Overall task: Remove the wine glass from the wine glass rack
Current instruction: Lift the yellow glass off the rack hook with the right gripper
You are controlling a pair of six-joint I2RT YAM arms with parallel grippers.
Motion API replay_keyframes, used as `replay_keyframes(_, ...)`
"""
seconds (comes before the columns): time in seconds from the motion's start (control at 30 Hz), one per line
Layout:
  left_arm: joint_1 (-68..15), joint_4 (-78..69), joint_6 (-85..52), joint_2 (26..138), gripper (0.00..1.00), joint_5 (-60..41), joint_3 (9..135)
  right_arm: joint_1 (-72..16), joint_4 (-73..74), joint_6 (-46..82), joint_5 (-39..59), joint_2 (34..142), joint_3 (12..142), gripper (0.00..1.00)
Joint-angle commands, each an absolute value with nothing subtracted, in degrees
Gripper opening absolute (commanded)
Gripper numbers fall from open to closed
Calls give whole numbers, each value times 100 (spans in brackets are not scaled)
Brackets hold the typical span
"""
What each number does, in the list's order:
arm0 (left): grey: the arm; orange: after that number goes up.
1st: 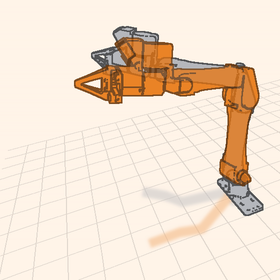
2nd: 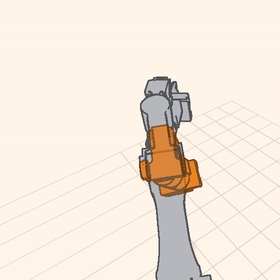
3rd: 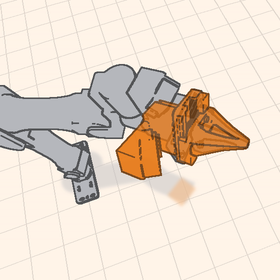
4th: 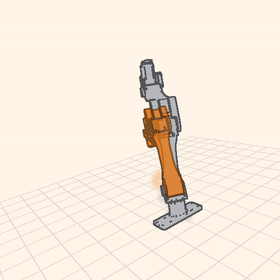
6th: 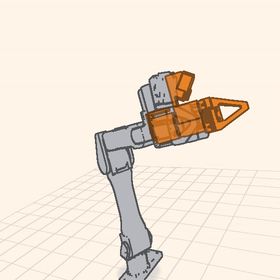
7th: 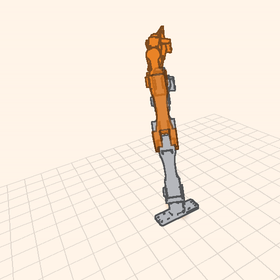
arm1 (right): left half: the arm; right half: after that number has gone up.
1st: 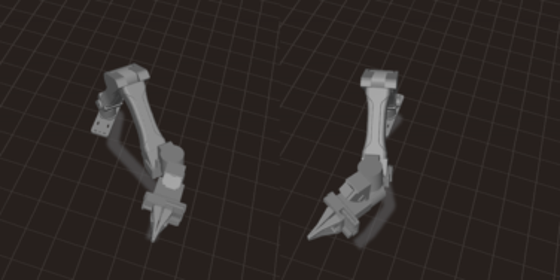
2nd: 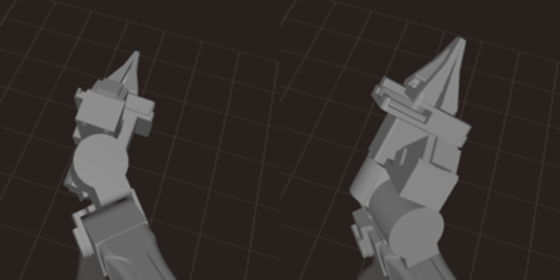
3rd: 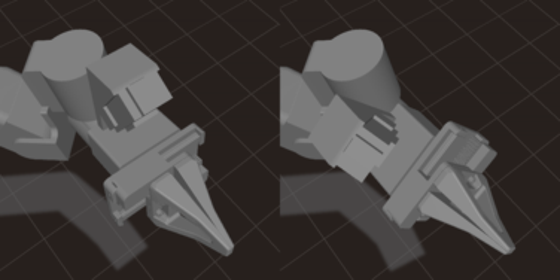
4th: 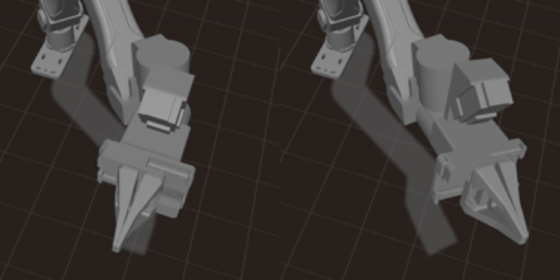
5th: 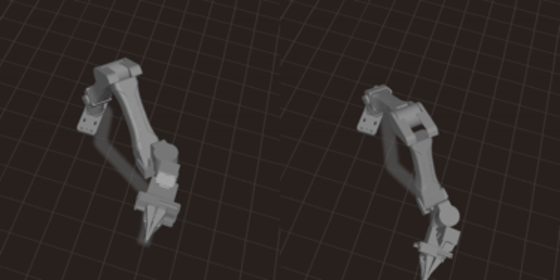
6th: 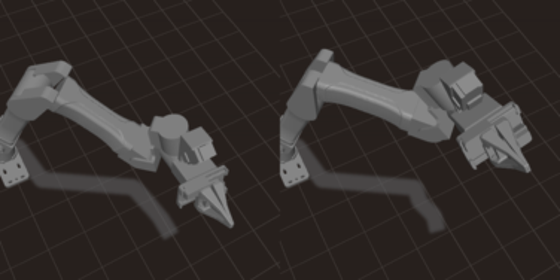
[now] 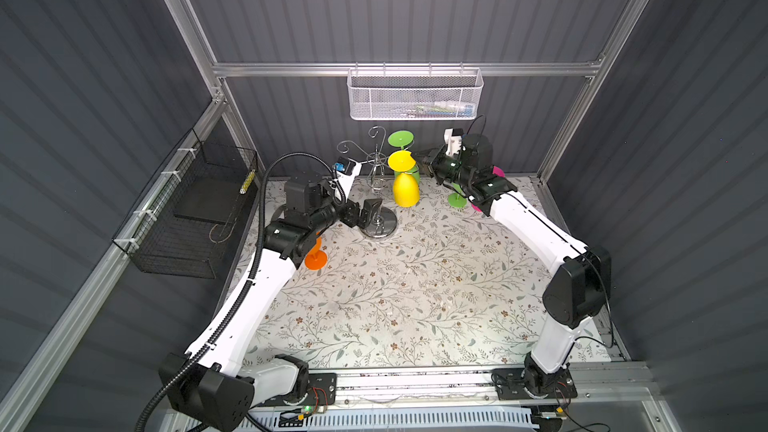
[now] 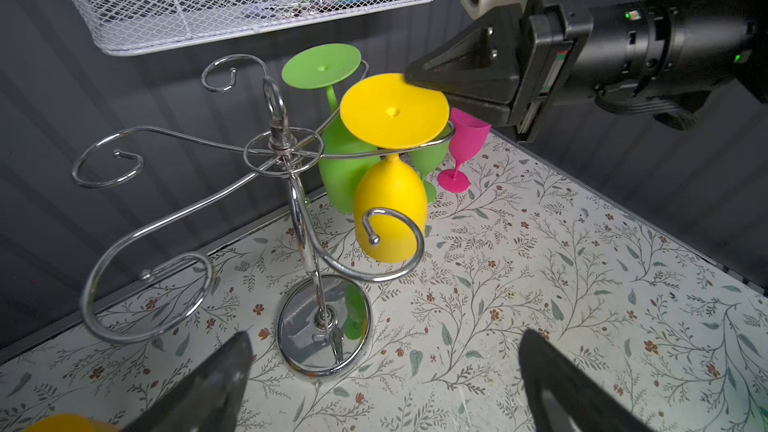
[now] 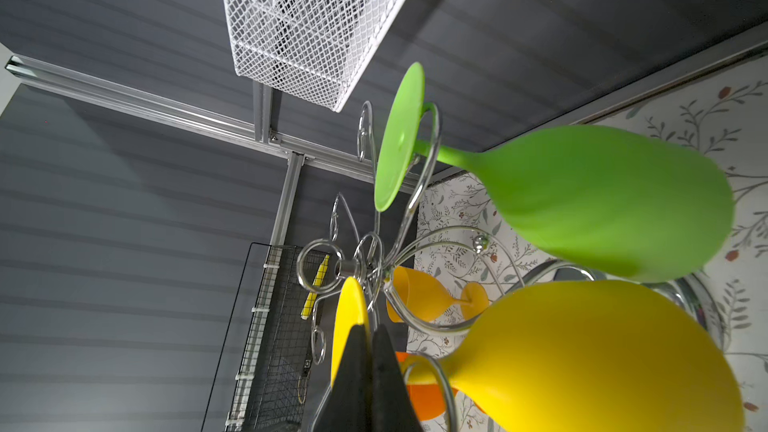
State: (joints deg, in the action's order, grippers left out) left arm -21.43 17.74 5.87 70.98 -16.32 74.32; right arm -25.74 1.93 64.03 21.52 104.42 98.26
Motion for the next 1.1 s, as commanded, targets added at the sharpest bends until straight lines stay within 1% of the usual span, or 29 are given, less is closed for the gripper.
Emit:
replay_keyframes(0.0, -2171, 1731, 694, 7014, 100, -1610, 7376, -2512, 272, 6335, 2039, 10552, 10103, 0)
replay_keyframes(0.27, -2171, 1737, 703, 7058, 100, -1613, 7382, -2317, 365, 6425, 2021, 10592, 10157, 0)
replay_keyframes(0.57, -2171, 1734, 699, 7093, 100, -1624, 7362, -2062, 647, 6511, 2072, 10091, 9522, 0)
replay_keyframes(0.83, -2180, 1712, 631, 7111, 100, -1630, 7368, -1748, 738, 6396, 2109, 9260, 8625, 0)
replay_keyframes(1.07, -2188, 1904, 389, 7138, 100, -1492, 7667, -1499, 471, 5830, 2068, 8159, 7556, 0)
